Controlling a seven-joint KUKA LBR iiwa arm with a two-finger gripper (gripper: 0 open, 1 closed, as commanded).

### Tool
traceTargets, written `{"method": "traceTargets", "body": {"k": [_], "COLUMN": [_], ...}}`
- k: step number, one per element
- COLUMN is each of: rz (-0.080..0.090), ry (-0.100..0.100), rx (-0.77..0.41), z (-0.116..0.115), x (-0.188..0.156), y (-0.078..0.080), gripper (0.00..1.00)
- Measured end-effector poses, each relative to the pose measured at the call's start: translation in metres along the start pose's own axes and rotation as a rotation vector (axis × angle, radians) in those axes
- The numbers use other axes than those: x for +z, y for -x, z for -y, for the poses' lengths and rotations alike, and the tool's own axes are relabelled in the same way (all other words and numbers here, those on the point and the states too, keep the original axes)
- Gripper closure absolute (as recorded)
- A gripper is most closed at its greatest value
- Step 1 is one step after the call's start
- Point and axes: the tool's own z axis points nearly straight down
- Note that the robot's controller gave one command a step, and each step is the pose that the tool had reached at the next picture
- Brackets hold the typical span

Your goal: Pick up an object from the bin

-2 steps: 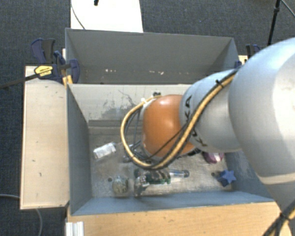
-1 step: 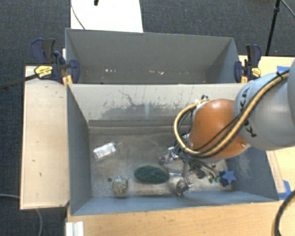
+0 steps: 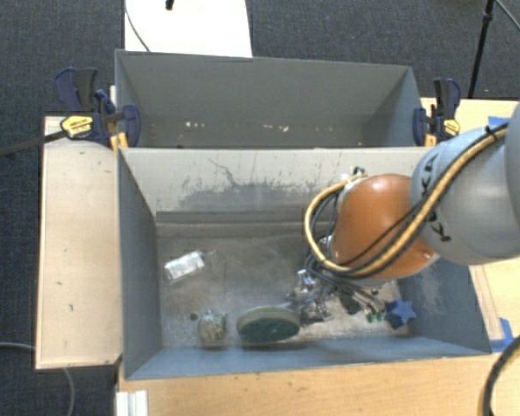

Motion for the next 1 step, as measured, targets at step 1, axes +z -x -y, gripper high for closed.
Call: {"method": "traceTargets", "body": {"k": [1], "rz": [0.000], "ry": [0.000], "rx": [-0.019], "z": [-0.0218], "x": [-0.1791], "y": [0.0266], "gripper": [1.00]}}
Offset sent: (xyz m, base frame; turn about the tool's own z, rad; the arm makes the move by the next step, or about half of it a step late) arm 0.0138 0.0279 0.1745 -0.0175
